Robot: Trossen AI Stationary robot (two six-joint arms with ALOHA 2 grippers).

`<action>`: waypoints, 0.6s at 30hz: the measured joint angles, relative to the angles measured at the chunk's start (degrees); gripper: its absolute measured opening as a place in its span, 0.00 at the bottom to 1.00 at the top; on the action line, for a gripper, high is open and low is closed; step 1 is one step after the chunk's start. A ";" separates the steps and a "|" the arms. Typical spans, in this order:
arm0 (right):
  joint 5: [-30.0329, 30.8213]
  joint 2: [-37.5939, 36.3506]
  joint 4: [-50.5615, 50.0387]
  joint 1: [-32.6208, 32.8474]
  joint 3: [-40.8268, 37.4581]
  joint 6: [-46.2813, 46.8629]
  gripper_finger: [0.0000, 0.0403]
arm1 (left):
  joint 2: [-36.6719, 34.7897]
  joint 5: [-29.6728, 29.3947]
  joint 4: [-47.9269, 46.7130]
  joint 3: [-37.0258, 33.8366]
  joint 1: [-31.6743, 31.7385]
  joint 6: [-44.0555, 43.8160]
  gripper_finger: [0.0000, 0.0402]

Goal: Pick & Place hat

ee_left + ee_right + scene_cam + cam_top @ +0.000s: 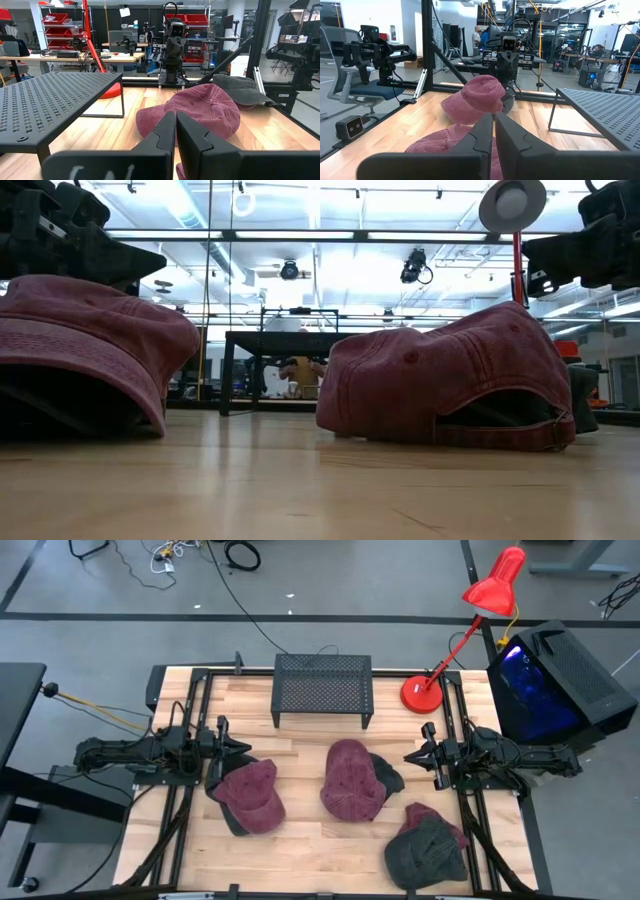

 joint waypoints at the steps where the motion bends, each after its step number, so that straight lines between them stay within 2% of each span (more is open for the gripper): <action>1: 0.00 0.00 0.00 0.00 0.00 0.00 0.07 | 0.00 0.00 -0.01 0.01 0.00 -0.01 0.05; 18: -0.01 0.00 1.56 0.01 -0.01 -1.84 0.07 | 0.01 0.00 -0.01 0.00 -0.01 0.00 0.05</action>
